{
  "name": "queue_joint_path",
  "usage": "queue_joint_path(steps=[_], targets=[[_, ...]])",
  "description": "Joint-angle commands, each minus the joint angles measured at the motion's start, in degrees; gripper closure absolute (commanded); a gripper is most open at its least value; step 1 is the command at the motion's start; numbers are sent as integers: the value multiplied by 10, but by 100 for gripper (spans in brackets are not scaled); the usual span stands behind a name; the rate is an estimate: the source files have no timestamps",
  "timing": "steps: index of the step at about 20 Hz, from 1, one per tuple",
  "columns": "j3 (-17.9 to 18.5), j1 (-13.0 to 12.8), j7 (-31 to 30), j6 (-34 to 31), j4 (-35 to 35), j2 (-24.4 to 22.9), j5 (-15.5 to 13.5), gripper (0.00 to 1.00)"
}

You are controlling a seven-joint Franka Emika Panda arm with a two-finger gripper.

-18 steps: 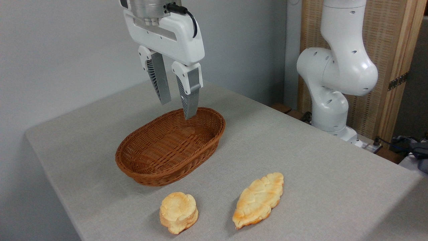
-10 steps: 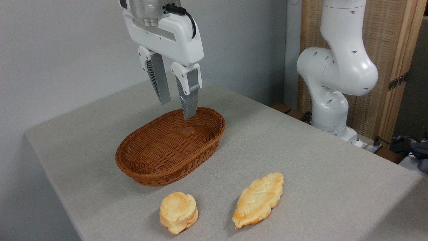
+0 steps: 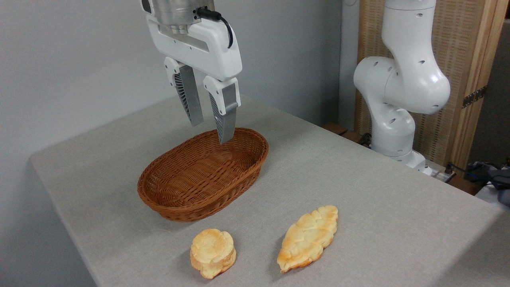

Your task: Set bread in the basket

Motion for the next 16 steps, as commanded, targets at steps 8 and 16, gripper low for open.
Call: queue_joint_path(steps=[8, 16], targets=[[6, 0, 6, -11, 11, 3, -14, 0], [6, 0, 8, -5, 9, 3, -12, 0]])
